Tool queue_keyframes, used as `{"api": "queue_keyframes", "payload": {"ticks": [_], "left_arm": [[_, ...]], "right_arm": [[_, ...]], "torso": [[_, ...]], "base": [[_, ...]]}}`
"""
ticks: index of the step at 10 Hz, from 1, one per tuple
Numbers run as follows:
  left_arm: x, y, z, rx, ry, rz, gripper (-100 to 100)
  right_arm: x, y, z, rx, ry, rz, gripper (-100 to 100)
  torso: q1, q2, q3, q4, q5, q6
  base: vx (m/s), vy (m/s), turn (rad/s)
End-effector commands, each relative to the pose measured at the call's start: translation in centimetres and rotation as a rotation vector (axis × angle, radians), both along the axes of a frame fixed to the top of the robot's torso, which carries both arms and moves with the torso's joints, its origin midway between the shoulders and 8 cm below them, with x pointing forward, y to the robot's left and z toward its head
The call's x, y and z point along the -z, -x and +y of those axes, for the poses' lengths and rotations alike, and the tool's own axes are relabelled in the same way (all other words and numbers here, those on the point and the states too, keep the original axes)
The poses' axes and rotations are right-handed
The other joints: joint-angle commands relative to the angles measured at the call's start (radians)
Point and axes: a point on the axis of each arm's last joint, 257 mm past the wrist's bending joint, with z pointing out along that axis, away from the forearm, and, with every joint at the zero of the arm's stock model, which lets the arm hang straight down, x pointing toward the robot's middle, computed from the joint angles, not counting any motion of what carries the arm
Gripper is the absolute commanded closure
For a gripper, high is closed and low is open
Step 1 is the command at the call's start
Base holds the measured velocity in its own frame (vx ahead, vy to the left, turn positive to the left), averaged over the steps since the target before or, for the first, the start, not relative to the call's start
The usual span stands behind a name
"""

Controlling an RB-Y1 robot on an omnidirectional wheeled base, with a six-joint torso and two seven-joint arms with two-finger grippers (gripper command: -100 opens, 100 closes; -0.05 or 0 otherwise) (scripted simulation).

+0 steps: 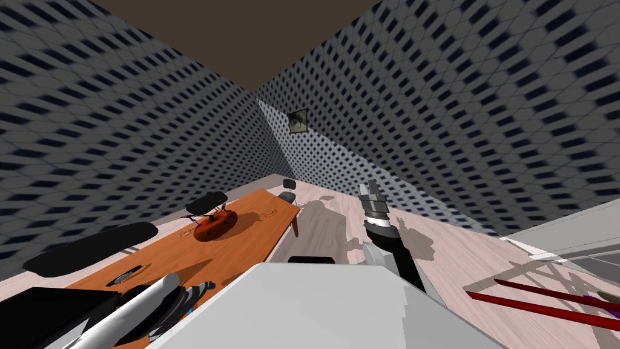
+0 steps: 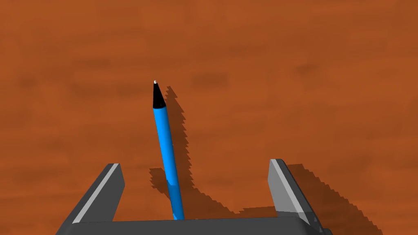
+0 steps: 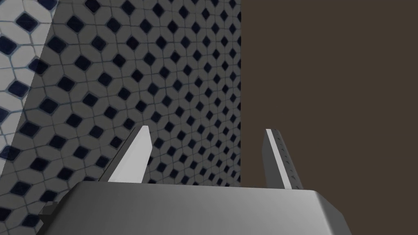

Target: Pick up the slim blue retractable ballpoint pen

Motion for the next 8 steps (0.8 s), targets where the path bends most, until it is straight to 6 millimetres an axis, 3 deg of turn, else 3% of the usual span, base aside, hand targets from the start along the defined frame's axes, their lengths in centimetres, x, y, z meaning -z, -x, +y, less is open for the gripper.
{"api": "queue_keyframes", "payload": {"ticks": [1, 2, 3, 4, 5, 6, 8], "left_arm": [[0.5, 1.4, -0.2, -0.027, 0.012, -0.006, -100], [0.5, 1.4, -0.3, -0.034, 0.015, -0.007, -100], [0.8, 3.5, 0.0, -0.056, 0.012, -0.005, -100], [1.0, 4.0, -0.3, -0.08, 0.024, -0.008, -100], [1.2, 6.7, -0.1, -0.101, 0.015, 0.008, -100], [1.1, 5.2, -0.1, -0.099, 0.018, -0.026, -100], [1.3, 6.6, -0.4, -0.13, 0.028, -0.012, -100]], "right_arm": [[0.0, 0.0, 0.0, 0.0, 0.0, 0.0, 0], [0.0, 0.0, 0.0, 0.0, 0.0, 0.0, 0], [0.0, 0.0, 0.0, 0.0, 0.0, 0.0, 0], [0.0, 0.0, 0.0, 0.0, 0.0, 0.0, 0], [0.0, 0.0, 0.0, 0.0, 0.0, 0.0, 0], [0.0, 0.0, 0.0, 0.0, 0.0, 0.0, 0], [0.0, 0.0, 0.0, 0.0, 0.0, 0.0, 0]], "torso": [[0.0, 0.0, 0.0, 0.0, 0.0, 0.0], [0.0, 0.0, 0.0, 0.0, 0.0, -0.001], [0.0, 0.0, 0.0, 0.0, 0.0, -0.001], [0.0, 0.0, 0.0, 0.0, 0.0, 0.0], [-0.001, 0.001, 0.001, 0.0, 0.0, -0.001], [-0.003, 0.003, 0.002, 0.001, -0.001, -0.001], [0.0, 0.0, 0.0, 0.0, 0.0, -0.001]], "base": [[-0.012, 0.004, -0.203], [-0.007, 0.004, 0.003], [-0.014, -0.005, -0.301], [-0.034, -0.033, -0.124], [-0.068, -0.052, -0.223], [-0.046, -0.035, -0.15], [0.002, 0.001, 0.006]]}}
